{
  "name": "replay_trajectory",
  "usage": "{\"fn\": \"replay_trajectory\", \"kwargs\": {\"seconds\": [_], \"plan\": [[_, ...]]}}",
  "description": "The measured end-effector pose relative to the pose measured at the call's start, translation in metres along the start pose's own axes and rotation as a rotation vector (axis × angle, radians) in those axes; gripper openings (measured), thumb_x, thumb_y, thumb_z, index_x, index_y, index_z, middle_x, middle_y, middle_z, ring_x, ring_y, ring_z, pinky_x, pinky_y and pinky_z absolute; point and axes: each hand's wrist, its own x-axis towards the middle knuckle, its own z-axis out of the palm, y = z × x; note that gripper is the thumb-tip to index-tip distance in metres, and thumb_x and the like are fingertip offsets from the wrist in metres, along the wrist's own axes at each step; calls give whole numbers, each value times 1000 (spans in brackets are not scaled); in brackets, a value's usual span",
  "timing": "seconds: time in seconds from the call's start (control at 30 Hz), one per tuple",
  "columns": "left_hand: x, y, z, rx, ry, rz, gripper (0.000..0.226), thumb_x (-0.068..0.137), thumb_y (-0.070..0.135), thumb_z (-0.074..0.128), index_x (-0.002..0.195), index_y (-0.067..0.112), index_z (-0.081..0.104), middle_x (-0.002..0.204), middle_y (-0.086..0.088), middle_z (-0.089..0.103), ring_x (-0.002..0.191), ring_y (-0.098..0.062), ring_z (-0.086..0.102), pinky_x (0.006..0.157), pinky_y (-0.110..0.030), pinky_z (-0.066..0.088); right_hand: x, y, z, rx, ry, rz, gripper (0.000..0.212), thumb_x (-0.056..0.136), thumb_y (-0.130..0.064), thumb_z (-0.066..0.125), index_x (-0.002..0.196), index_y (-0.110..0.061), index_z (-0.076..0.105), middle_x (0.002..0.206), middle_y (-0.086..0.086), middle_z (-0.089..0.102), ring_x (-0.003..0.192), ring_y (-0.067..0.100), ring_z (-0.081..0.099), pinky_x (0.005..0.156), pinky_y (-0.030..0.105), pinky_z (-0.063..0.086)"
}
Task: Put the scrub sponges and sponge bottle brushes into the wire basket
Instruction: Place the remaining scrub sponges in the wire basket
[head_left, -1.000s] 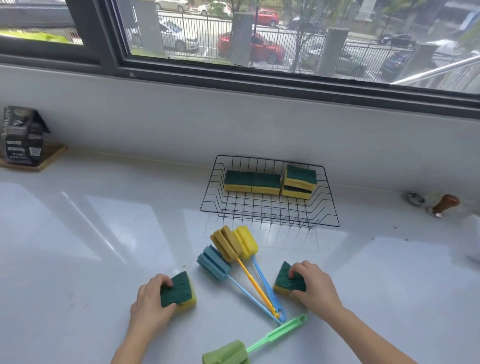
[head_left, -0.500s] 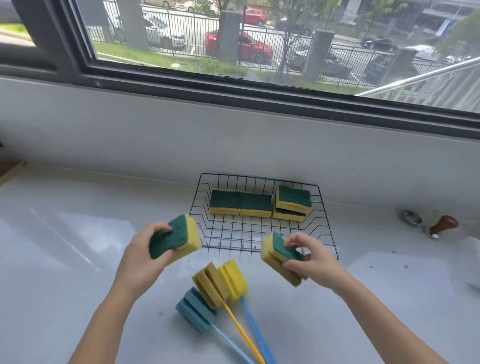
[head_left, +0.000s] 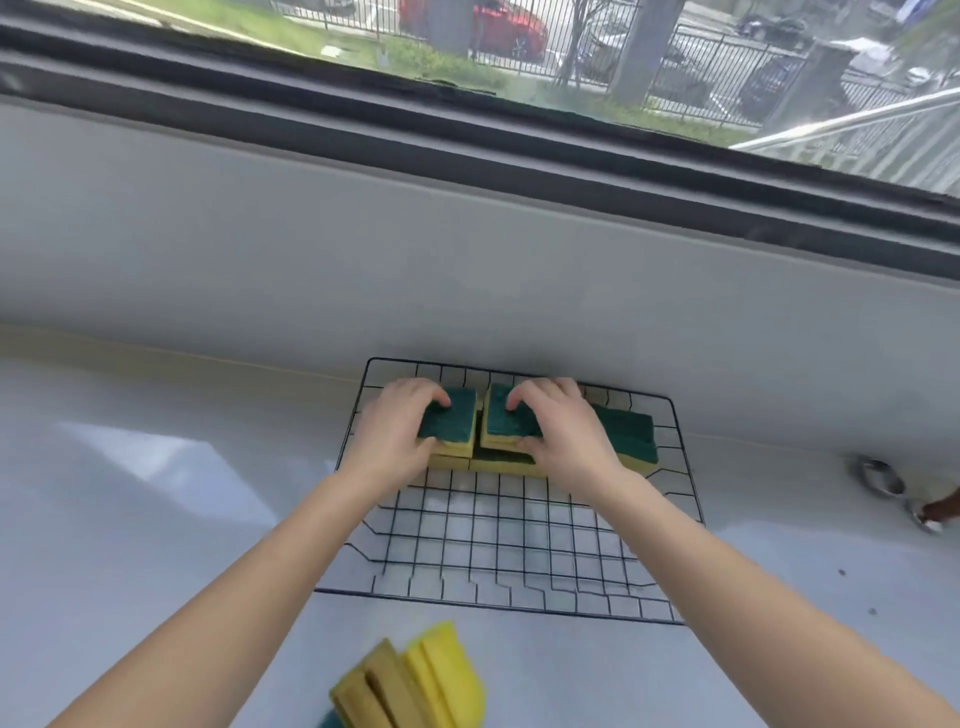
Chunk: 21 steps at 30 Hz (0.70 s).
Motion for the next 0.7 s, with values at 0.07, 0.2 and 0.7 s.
{"fn": "replay_trajectory", "kwargs": {"seconds": [0.07, 0.2, 0.7], "plan": [[6, -6, 8, 9, -22, 5, 40, 72, 9, 67, 108, 22, 55, 120, 0, 60, 115, -24, 50, 91, -44, 46, 9, 6, 11, -33, -29, -8, 41, 77, -8, 68, 111, -23, 50, 127, 0, 56, 118, 25, 39, 89, 41, 43], [14, -10, 18, -86, 23, -9, 38, 74, 4, 64, 109, 19, 57, 124, -3, 58, 117, -22, 49, 96, -36, 42, 18, 13, 22, -18, 14, -15, 39, 76, -7, 68, 108, -22, 52, 125, 1, 58, 117, 26, 40, 86, 40, 41], [16, -2, 28, -52, 55, -16, 31, 79, -2, 60, 107, 11, 57, 132, -9, 56, 137, -29, 34, 112, -44, 31, 5, 8, 39, -21, 107, 4, 39, 78, 2, 62, 111, -16, 53, 132, 3, 55, 120, 29, 41, 90, 42, 46]]}}
